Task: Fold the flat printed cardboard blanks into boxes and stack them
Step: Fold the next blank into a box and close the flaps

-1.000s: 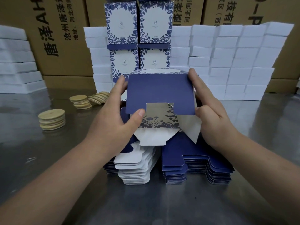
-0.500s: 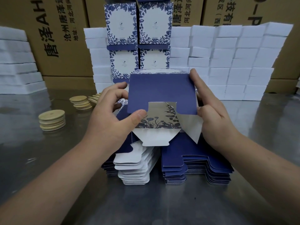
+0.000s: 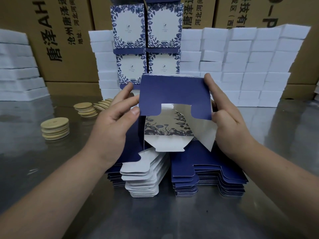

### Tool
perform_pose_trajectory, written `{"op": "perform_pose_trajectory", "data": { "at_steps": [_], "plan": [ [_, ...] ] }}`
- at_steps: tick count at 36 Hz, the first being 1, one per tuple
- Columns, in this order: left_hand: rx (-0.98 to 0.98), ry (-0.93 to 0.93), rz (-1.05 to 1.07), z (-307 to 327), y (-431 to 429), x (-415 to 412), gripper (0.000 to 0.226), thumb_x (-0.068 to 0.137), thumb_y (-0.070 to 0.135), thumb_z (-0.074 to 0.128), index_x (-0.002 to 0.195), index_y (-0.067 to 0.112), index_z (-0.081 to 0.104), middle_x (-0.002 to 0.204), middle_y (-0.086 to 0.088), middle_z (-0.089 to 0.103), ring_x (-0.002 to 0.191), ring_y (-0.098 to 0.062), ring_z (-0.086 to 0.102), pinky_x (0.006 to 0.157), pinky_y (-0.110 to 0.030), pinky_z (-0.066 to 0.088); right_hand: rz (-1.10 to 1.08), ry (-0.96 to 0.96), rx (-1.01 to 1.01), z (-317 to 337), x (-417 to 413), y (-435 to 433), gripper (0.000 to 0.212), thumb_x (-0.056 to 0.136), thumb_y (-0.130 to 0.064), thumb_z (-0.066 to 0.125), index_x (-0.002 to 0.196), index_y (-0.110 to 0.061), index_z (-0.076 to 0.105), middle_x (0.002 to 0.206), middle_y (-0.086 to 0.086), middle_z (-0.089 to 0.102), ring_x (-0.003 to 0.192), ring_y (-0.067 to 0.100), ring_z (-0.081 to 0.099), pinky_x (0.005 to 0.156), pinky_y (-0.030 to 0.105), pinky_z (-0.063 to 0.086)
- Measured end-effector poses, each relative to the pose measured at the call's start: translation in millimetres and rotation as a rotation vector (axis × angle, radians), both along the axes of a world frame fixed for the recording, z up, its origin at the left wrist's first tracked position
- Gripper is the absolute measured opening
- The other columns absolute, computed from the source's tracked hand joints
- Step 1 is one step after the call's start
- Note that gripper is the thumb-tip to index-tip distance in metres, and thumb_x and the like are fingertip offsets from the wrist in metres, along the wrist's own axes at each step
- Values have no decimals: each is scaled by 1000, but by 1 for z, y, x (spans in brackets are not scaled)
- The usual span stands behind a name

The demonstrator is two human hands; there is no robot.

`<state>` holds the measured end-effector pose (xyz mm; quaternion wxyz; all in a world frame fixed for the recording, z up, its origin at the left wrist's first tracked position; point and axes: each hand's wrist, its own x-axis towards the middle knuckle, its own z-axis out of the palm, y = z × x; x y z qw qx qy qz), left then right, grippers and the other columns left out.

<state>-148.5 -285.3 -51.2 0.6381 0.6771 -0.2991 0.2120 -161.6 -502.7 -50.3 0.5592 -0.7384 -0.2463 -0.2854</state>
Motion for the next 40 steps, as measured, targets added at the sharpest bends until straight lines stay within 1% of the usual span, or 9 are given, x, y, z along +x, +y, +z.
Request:
{"op": "perform_pose_trajectory", "data": {
  "at_steps": [4,7,13,18,24,27,30,35,40],
  "plan": [
    [79,-35,26,0,-3,-2,39,82,26,44,89,56,67,137,24,37,133,9,28,114,-33,23,6,-4,-12,0,0,0,66,73,-7,26,126,-47,29,154,-3,27,142,8,25,117,40,23],
    [155,-63,68,-3,-3,-2,31,85,26,42,100,43,63,143,20,35,134,8,27,111,-31,26,9,-5,-30,-1,0,1,68,72,-6,26,126,-46,29,154,0,28,142,11,26,117,42,23],
    [295,-169,214,-5,0,0,28,87,38,39,106,54,52,144,22,26,132,17,19,97,1,21,35,26,31,0,0,1,69,71,-6,26,125,-48,30,153,3,32,141,17,29,115,46,24],
    [385,-285,357,-6,2,1,29,84,44,30,107,54,46,141,8,34,119,28,22,93,4,20,26,21,9,-1,0,2,68,72,-6,27,124,-48,33,153,0,31,141,15,28,116,45,24],
    [379,-266,480,-4,0,-3,31,79,49,33,104,48,51,127,16,40,115,16,32,85,7,21,24,32,18,-1,-1,2,69,72,-7,27,123,-53,33,152,3,34,141,18,30,115,48,25],
    [348,-231,516,-2,-2,-5,39,79,47,42,110,35,62,124,18,41,112,13,35,87,4,24,27,34,27,0,0,2,68,71,-7,27,122,-52,34,152,3,34,141,18,30,115,48,25],
    [335,-214,555,0,-3,-6,43,80,38,48,114,21,66,123,16,46,111,10,39,91,-10,31,25,27,19,-1,0,3,69,71,-6,27,124,-51,33,153,2,32,141,16,29,115,46,25],
    [365,-254,585,2,-2,-8,58,76,51,36,113,18,67,119,15,48,107,9,39,90,-23,34,19,26,1,0,-1,2,69,72,-5,28,124,-50,34,153,0,32,141,14,29,115,45,24],
    [386,-228,583,2,1,-6,46,81,32,40,117,16,64,127,6,53,112,2,43,91,-24,36,8,27,-4,0,-2,3,69,71,-5,28,123,-49,32,152,1,33,141,16,29,115,47,24]
  ]
}}
